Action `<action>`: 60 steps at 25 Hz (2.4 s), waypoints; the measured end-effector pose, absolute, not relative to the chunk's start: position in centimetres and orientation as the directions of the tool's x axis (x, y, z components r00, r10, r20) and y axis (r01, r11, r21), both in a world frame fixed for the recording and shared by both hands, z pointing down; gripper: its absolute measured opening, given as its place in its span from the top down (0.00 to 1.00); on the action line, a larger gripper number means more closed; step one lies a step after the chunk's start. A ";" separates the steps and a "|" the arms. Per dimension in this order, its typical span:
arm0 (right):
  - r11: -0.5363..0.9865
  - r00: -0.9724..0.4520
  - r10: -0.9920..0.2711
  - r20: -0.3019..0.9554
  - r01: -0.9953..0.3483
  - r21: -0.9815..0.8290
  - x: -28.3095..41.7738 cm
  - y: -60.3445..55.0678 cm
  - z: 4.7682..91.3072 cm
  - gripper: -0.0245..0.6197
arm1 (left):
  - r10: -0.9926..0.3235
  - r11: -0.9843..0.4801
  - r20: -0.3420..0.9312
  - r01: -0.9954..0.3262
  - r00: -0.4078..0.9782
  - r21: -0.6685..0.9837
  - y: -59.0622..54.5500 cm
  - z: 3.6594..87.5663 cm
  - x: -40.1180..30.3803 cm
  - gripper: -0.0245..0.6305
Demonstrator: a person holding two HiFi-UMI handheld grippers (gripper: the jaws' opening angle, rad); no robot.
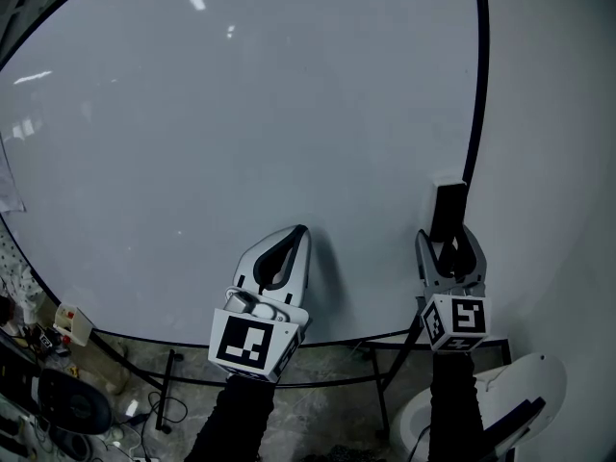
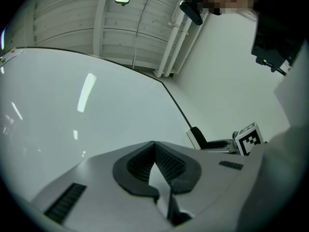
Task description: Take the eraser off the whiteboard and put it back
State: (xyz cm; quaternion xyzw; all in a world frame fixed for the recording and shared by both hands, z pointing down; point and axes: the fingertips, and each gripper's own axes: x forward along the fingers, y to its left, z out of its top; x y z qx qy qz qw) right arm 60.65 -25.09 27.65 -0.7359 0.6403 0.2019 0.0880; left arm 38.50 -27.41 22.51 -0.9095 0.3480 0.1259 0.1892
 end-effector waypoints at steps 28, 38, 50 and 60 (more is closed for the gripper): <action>-0.186 0.100 -0.885 -0.454 -0.971 0.150 55.1 -15.3 23.8 0.93 | -0.563 -0.746 -0.337 -0.640 0.755 -0.188 -25.1 24.7 37.7 0.95; -0.210 0.139 -0.890 -0.435 -0.971 0.118 55.2 -13.5 24.6 0.95 | -0.540 -0.758 -0.328 -0.617 0.775 -0.211 -24.5 25.6 38.1 0.95; -0.234 0.151 -0.878 -0.454 -0.963 0.133 54.4 -11.5 23.8 0.95 | -0.517 -0.772 -0.342 -0.600 0.785 -0.211 -23.1 25.6 38.4 0.95; -0.227 0.147 -0.885 -0.442 -0.965 0.132 54.4 -11.1 24.3 0.95 | -0.537 -0.763 -0.329 -0.613 0.777 -0.204 -22.9 26.2 38.4 0.95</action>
